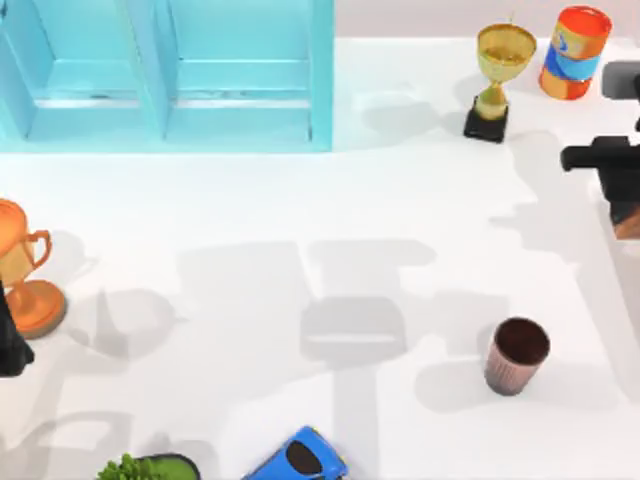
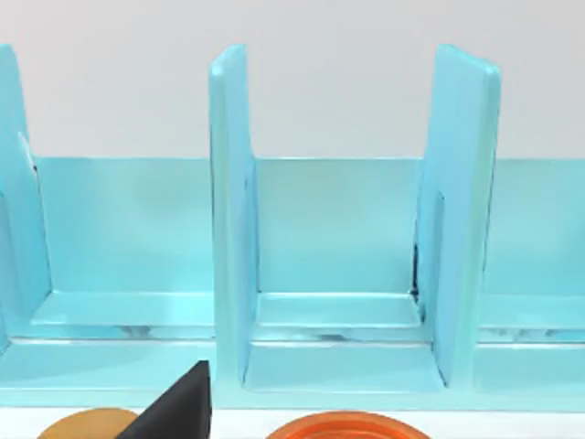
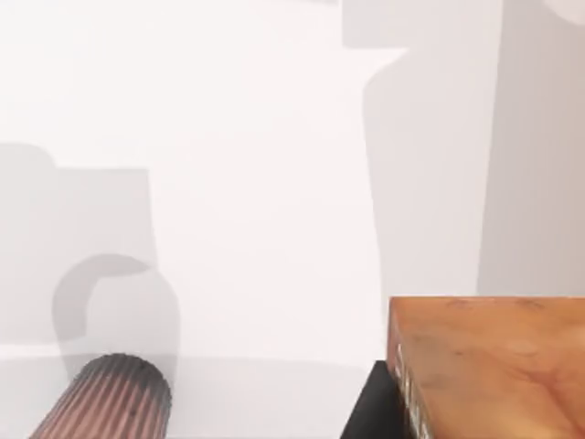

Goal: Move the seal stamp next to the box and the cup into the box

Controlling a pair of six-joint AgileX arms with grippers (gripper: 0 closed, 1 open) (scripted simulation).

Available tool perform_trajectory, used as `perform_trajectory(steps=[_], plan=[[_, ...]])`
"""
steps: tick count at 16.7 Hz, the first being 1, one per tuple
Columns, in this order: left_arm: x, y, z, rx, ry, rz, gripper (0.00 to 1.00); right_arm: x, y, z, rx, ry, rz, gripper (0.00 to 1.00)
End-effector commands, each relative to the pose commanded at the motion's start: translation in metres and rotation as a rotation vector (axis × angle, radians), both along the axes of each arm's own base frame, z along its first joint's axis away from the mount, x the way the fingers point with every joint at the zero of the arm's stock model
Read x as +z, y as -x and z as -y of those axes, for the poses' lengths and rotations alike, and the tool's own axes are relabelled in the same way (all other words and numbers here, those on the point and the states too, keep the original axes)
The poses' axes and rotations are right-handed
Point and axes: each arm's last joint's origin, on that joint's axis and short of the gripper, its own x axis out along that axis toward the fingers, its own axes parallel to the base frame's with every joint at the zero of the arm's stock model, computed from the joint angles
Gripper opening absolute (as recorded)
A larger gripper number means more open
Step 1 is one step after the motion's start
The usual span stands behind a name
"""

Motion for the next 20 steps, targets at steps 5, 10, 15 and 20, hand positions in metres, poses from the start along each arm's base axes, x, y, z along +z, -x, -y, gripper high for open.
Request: perform_trajectory(steps=[5,10,15,20], plan=[[0.000,0.000,0.000,0.000,0.000,0.000,1.00,-0.002,-0.001,-0.001,0.001,0.003,-0.004,0.00],[0.000,0.000,0.000,0.000,0.000,0.000,1.00,-0.017,-0.003,-0.001,0.000,0.002,-0.004,0.00],[0.000,0.000,0.000,0.000,0.000,0.000,1.00,-0.031,-0.004,-0.001,0.001,0.002,-0.001,0.00],[0.000,0.000,0.000,0.000,0.000,0.000,1.00,-0.046,-0.005,-0.001,0.000,0.001,-0.002,0.00]])
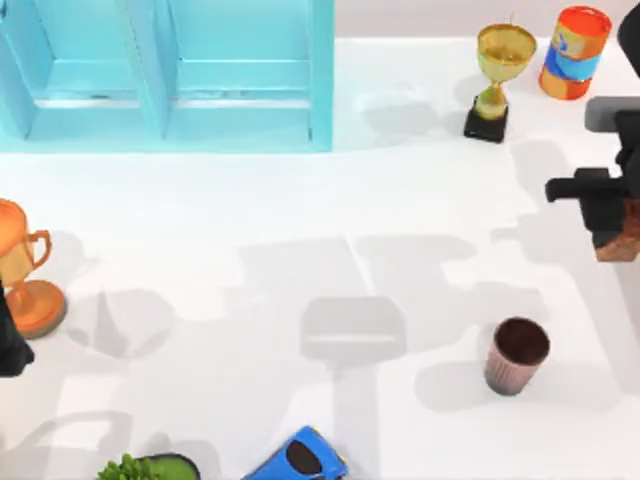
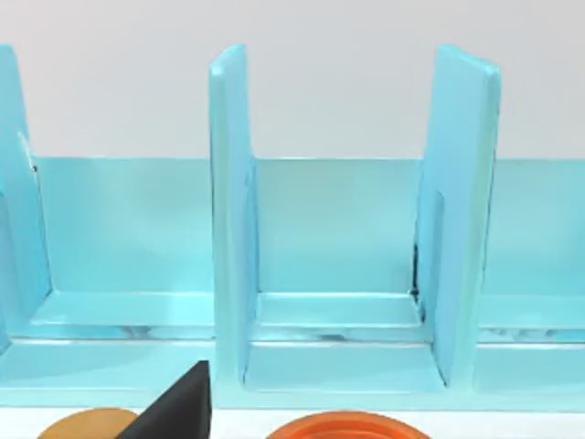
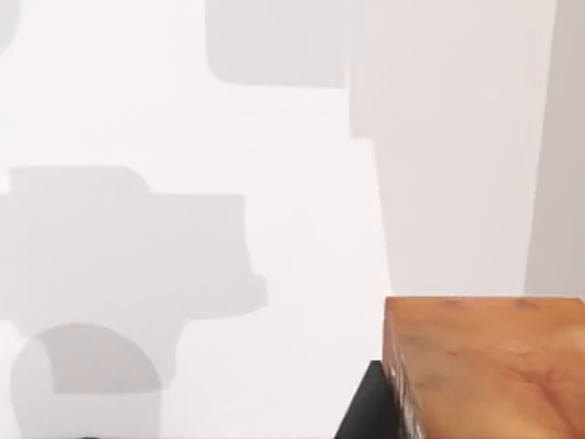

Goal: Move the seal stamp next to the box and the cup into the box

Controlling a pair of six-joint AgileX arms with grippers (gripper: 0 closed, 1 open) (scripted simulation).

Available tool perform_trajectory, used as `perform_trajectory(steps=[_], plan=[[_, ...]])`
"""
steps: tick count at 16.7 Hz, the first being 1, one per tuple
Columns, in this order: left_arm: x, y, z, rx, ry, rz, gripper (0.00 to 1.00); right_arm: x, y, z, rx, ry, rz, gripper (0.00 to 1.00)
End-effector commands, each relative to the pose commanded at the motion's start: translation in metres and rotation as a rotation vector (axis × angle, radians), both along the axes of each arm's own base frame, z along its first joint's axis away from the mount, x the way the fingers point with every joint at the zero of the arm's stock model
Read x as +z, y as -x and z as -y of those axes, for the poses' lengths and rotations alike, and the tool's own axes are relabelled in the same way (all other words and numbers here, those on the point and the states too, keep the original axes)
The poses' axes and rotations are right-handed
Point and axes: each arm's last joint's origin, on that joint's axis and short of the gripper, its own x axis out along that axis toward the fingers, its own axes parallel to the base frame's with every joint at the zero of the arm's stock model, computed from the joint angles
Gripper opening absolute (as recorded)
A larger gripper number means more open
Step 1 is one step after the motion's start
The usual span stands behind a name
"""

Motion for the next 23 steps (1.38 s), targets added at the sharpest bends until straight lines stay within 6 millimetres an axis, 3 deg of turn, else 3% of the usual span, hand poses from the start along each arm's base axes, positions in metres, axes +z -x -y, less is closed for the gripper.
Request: perform_trajectory(steps=[6,11,23], plan=[[0.000,0.000,0.000,0.000,0.000,0.000,1.00,-0.018,0.000,0.000,0.000,-0.001,0.002,0.00],[0.000,0.000,0.000,0.000,0.000,0.000,1.00,-0.019,0.000,0.001,-0.001,-0.001,0.002,0.00],[0.000,0.000,0.000,0.000,0.000,0.000,1.00,-0.019,0.000,0.001,-0.001,-0.001,0.002,0.90]])
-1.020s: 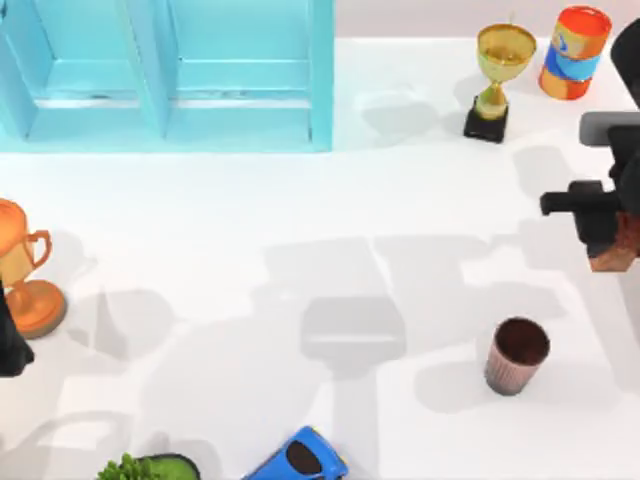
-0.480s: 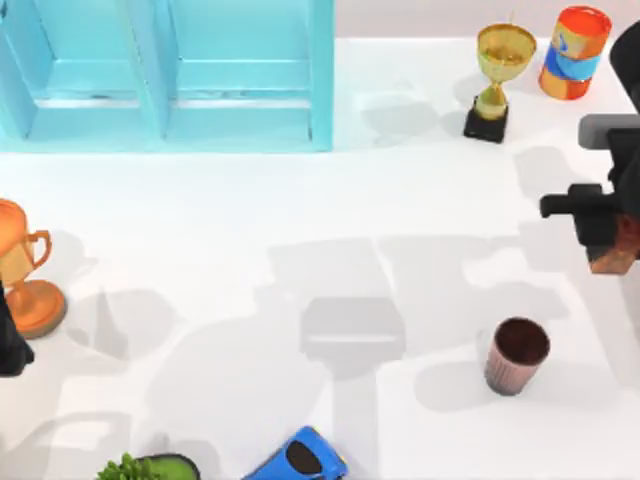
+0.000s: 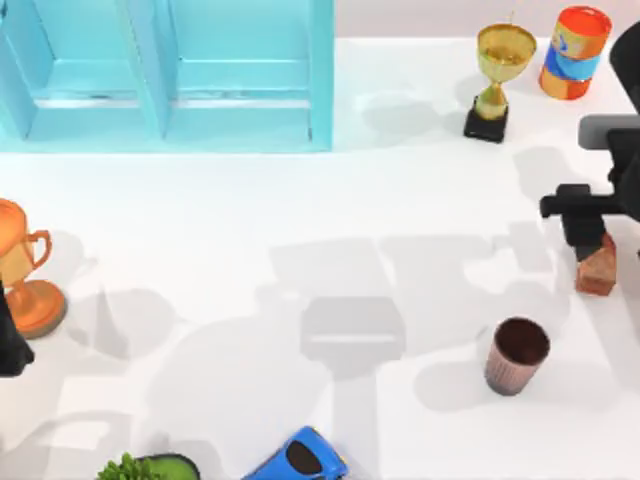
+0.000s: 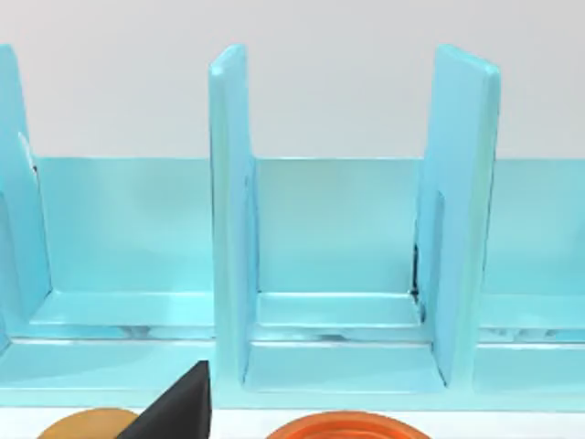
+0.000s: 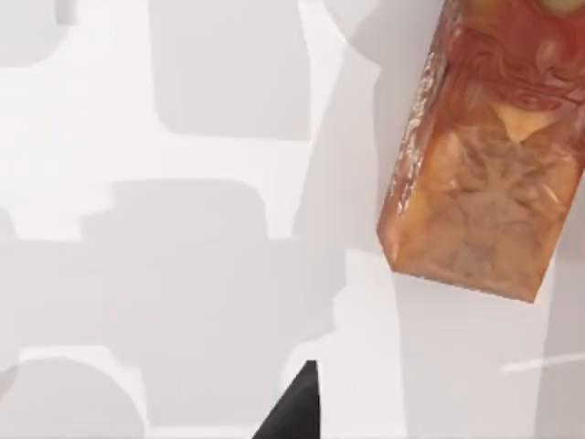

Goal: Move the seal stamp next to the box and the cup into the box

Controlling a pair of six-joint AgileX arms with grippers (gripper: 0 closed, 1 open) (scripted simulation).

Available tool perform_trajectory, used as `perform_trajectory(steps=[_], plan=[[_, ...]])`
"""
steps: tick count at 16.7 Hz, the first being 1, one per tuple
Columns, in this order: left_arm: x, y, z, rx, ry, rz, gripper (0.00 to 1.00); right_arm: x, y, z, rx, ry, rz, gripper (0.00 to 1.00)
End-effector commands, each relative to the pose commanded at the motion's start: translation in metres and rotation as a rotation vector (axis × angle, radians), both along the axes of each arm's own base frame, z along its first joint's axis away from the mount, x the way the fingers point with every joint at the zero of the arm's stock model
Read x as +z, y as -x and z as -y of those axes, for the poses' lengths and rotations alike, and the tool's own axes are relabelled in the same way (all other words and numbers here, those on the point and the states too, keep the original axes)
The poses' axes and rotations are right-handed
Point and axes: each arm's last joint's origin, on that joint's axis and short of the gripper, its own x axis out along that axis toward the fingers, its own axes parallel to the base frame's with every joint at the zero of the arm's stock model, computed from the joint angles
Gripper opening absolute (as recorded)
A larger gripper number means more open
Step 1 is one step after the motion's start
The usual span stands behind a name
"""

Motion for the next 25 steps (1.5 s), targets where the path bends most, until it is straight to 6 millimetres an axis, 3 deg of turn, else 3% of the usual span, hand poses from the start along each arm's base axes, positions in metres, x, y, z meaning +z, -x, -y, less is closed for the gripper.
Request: perform_trajectory(steps=[2,12,25], plan=[[0.000,0.000,0.000,0.000,0.000,0.000,1.00,0.000,0.000,0.000,0.000,0.000,0.000,1.00],[0.000,0.000,0.000,0.000,0.000,0.000,1.00,0.003,-0.001,-0.001,0.000,0.000,-0.003,1.00],[0.000,0.000,0.000,0.000,0.000,0.000,1.00,0.100,0.000,0.000,0.001,0.000,0.000,1.00]])
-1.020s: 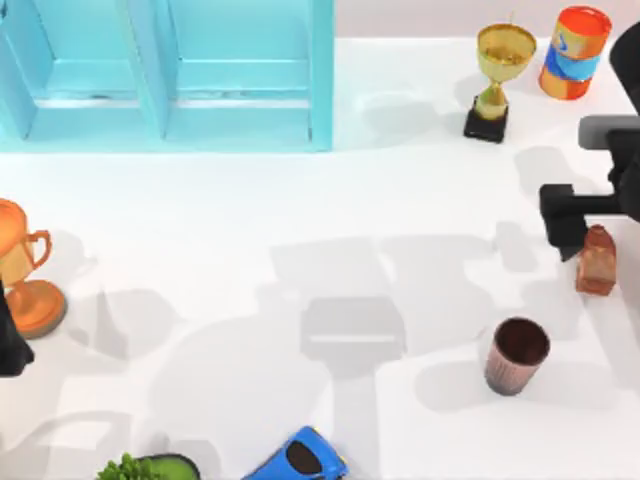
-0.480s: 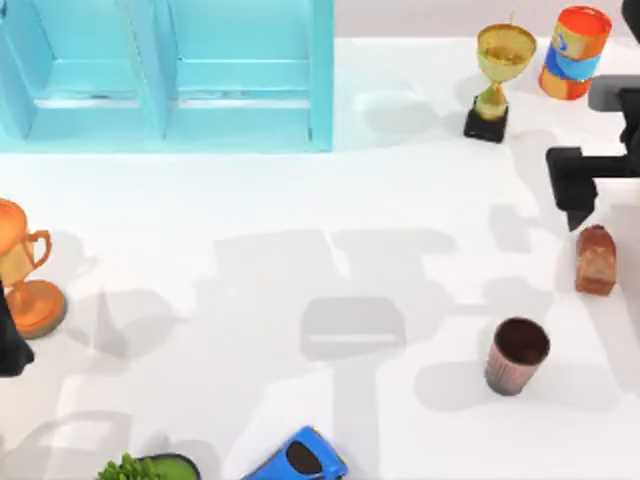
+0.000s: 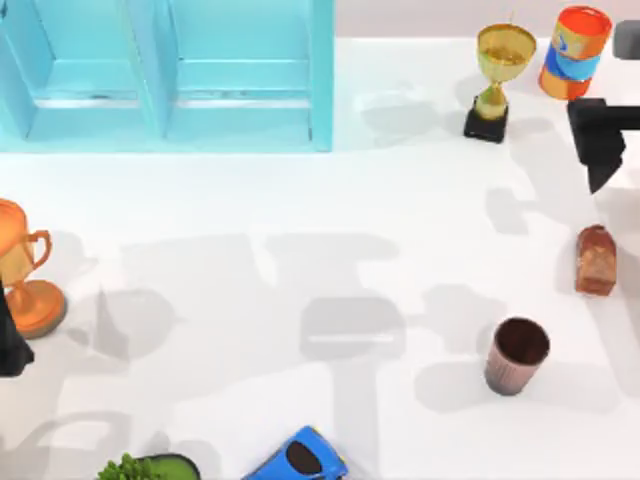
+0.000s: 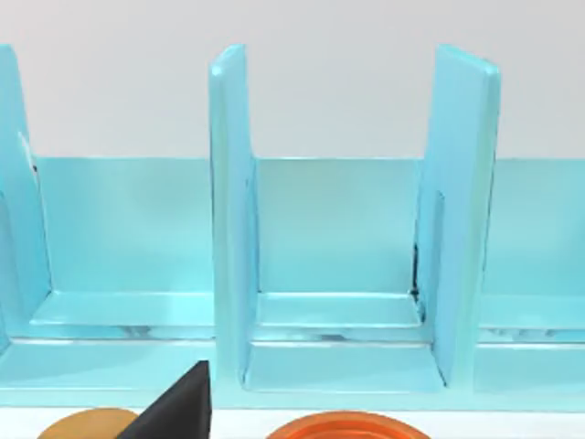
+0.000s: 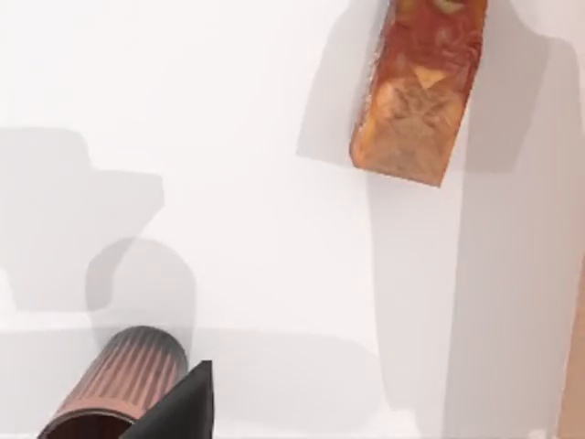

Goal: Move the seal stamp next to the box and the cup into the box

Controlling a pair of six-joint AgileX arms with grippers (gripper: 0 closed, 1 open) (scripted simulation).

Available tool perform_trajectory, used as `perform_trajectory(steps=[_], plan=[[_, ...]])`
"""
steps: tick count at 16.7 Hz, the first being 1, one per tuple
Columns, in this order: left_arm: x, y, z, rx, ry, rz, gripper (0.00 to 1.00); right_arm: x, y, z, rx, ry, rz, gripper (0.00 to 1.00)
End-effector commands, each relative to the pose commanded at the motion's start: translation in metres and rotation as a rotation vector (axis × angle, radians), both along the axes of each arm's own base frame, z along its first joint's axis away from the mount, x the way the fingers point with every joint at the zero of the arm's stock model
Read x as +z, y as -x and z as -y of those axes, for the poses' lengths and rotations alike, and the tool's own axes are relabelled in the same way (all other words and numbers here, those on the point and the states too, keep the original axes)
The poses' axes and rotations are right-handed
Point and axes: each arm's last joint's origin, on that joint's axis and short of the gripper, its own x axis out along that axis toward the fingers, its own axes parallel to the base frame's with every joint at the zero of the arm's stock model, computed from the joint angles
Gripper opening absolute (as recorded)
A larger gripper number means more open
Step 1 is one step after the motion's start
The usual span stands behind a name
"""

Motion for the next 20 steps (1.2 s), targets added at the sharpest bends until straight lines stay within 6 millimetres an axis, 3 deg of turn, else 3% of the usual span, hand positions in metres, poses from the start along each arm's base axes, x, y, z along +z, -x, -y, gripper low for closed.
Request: perform_trajectory(steps=[6,14,20], plan=[[0.000,0.000,0.000,0.000,0.000,0.000,1.00,-0.002,0.003,-0.006,0.002,-0.004,0.002,1.00],[0.000,0.000,0.000,0.000,0.000,0.000,1.00,-0.048,0.065,-0.069,-0.005,0.010,-0.111,1.00],[0.000,0.000,0.000,0.000,0.000,0.000,1.00,-0.050,0.072,-0.074,-0.008,0.005,-0.106,1.00]])
